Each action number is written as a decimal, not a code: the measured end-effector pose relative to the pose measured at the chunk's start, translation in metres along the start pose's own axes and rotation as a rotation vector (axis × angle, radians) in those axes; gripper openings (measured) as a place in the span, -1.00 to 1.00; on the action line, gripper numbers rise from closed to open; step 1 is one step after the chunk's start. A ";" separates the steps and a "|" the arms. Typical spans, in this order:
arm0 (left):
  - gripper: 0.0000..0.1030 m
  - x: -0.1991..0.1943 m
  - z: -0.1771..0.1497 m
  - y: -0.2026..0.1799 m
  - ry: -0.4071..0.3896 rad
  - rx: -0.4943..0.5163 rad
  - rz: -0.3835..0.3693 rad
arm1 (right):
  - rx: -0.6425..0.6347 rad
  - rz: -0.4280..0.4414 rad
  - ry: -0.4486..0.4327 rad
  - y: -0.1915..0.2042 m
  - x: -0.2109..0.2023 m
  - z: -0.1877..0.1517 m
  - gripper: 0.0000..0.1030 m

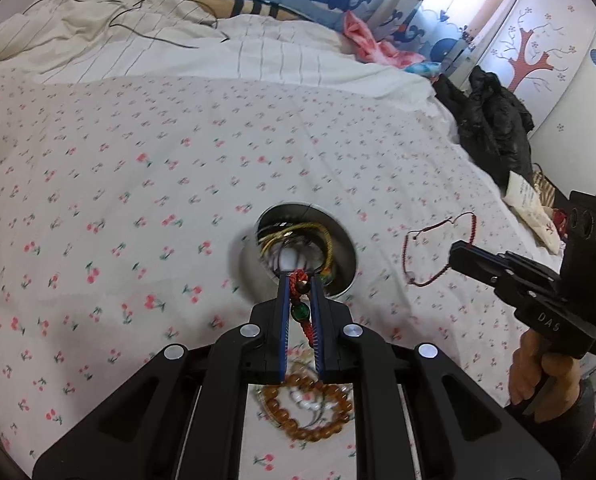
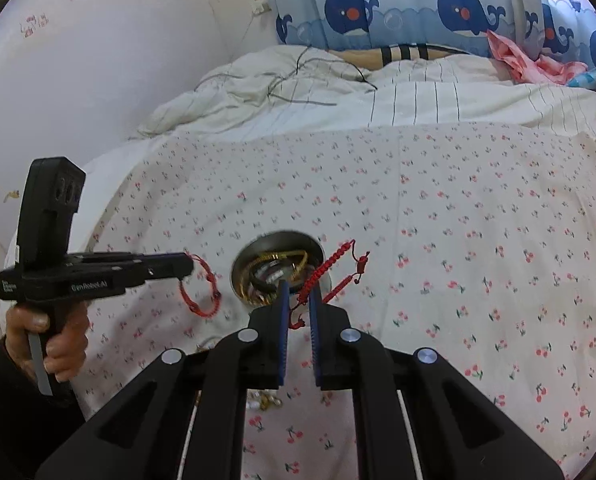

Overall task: Organize jewelry
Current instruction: 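Grasp red cord bracelets with both tools and drop them into the tin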

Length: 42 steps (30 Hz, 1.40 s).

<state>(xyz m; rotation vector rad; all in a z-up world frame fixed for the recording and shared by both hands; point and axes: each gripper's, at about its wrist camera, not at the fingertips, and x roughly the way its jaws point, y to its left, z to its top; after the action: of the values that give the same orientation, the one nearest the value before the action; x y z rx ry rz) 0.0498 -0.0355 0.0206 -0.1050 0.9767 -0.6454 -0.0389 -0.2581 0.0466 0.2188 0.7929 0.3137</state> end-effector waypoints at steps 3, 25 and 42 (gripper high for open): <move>-0.82 0.002 0.006 -0.005 -0.013 -0.003 -0.019 | 0.004 0.015 -0.033 0.001 -0.004 0.007 -0.80; -0.82 0.054 0.023 -0.006 0.020 -0.067 -0.028 | -0.022 0.051 -0.048 0.022 0.030 0.026 -0.80; 0.39 0.023 0.027 0.043 -0.041 -0.179 0.192 | -0.087 0.029 0.187 0.043 0.115 0.011 -0.71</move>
<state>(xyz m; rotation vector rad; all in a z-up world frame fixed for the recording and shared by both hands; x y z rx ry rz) 0.1001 -0.0183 0.0036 -0.1799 0.9900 -0.3778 0.0364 -0.1779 -0.0092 0.1206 0.9596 0.3996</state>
